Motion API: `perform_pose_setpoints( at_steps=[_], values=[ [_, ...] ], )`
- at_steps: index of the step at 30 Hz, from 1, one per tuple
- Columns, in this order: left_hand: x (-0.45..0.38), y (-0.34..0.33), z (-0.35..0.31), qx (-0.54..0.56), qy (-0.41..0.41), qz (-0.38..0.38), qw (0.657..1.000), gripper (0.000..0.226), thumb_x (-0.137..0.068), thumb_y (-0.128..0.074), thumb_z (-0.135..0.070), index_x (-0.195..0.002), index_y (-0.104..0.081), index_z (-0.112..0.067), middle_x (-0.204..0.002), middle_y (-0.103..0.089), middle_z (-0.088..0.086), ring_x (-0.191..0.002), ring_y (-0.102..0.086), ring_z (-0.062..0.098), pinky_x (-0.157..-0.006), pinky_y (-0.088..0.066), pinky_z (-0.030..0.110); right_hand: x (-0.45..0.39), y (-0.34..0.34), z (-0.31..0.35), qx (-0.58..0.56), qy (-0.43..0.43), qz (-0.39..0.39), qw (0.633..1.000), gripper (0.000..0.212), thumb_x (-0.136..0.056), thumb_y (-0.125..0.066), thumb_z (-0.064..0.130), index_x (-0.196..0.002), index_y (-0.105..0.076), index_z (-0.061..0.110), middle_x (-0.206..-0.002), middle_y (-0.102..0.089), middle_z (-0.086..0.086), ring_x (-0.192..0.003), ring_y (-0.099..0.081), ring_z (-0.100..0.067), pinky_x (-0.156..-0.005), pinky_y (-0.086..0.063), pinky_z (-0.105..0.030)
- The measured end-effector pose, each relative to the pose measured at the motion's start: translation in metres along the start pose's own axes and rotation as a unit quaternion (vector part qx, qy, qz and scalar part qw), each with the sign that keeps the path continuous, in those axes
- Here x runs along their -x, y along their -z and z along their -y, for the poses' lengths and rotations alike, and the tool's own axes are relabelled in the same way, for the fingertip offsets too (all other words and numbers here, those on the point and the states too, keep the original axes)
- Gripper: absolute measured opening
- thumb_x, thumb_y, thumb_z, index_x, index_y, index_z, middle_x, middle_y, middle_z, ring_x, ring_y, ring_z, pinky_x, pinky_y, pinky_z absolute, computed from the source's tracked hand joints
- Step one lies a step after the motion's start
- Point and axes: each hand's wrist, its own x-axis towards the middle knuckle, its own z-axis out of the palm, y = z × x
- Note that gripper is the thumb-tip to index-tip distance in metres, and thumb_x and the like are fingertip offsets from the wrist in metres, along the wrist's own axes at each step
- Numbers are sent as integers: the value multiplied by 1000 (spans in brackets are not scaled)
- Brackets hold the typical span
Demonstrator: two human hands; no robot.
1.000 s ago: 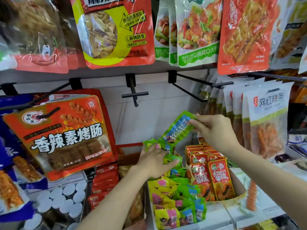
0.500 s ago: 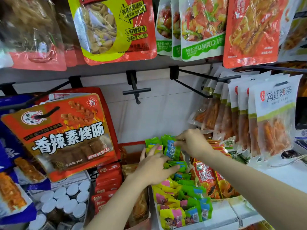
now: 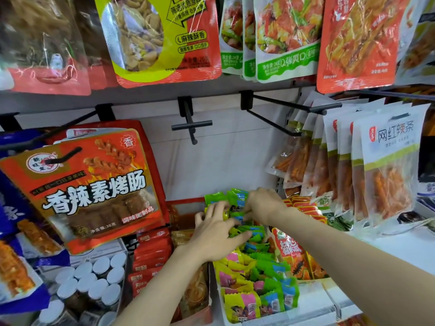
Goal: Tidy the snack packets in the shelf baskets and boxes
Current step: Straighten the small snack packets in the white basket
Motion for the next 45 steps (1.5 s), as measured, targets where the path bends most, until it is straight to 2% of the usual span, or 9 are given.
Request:
perform_pose_setpoints(
  at_steps=[7,11,18,23,27,31,36,40,45],
  values=[
    [-6,2,0,-23,-16,22,999,66,-87,-29,-77,-129,-58,-35,-149,-38,-24,-142,-10,12,-99,-14,48,0,7,-14,-203,9,28,979,20,-90,-66,31,-101,-78,19,-98,-75,-2,-91,-64,-12,-75,-47,-22],
    [-6,-2,-2,-10,-9,6,1000,73,-81,-24,-79,-127,-60,-35,-144,-43,-27,-142,-10,9,-97,-11,45,-5,3,-22,-163,-18,-128,978,20,-93,-62,23,-109,-74,23,-113,-68,-2,-104,-64,-21,-86,-51,-31],
    [-9,-1,-1,-3,-10,25,1000,73,-79,-25,-82,-125,-59,-36,-140,-48,-28,-141,-12,8,-95,-9,45,-15,-4,-11,-114,-54,-100,987,31,-85,-70,44,-112,-71,30,-120,-51,-6,-115,-53,-25,-94,-46,-35],
    [-6,1,0,28,-10,15,999,79,-72,-23,-86,-121,-61,-38,-138,-48,-31,-142,-9,3,-94,-4,41,-12,-7,-6,-151,-43,-143,977,8,-85,-72,34,-90,-73,28,-117,-54,-1,-114,-51,-21,-92,-40,-35],
    [1,1,0,66,-2,-2,998,59,-84,-40,-77,-127,-57,-41,-141,-48,-27,-144,-6,0,-106,-8,46,6,16,-23,-306,-4,-204,930,8,-89,-68,17,-85,-64,13,-111,-66,-10,-103,-62,-26,-87,-45,-32],
    [11,10,-8,122,5,-28,992,43,-89,-54,-61,-129,-55,-43,-143,-46,-19,-144,-19,3,-113,-14,41,41,44,-37,-408,-1,-267,873,19,-94,-63,18,-81,-50,23,-80,-68,-6,-70,-64,-17,-68,-52,-32],
    [27,25,-28,352,12,-193,916,42,-86,-74,-22,-123,-54,-22,-121,-60,0,-112,-58,12,-90,-43,11,77,78,-52,-536,-24,-310,785,13,-94,-62,15,-86,-55,21,-94,-70,-14,-84,-70,-33,-73,-59,-49],
    [43,34,-48,558,47,-129,818,40,-82,-73,-22,-117,-56,-20,-120,-64,-2,-107,-62,9,-88,-50,16,93,85,-54,-616,-48,-254,744,7,-94,-62,14,-90,-56,15,-90,-71,-16,-64,-70,-25,-67,-60,-53],
    [63,35,-54,635,26,-109,764,18,-74,-74,-25,-83,-70,-10,-75,-74,-2,-66,-69,9,-71,-60,30,95,85,-47,-614,-81,-231,751,13,-93,-63,11,-98,-60,-1,-75,-73,-8,-62,-71,-16,-63,-62,-42]
  ],
)
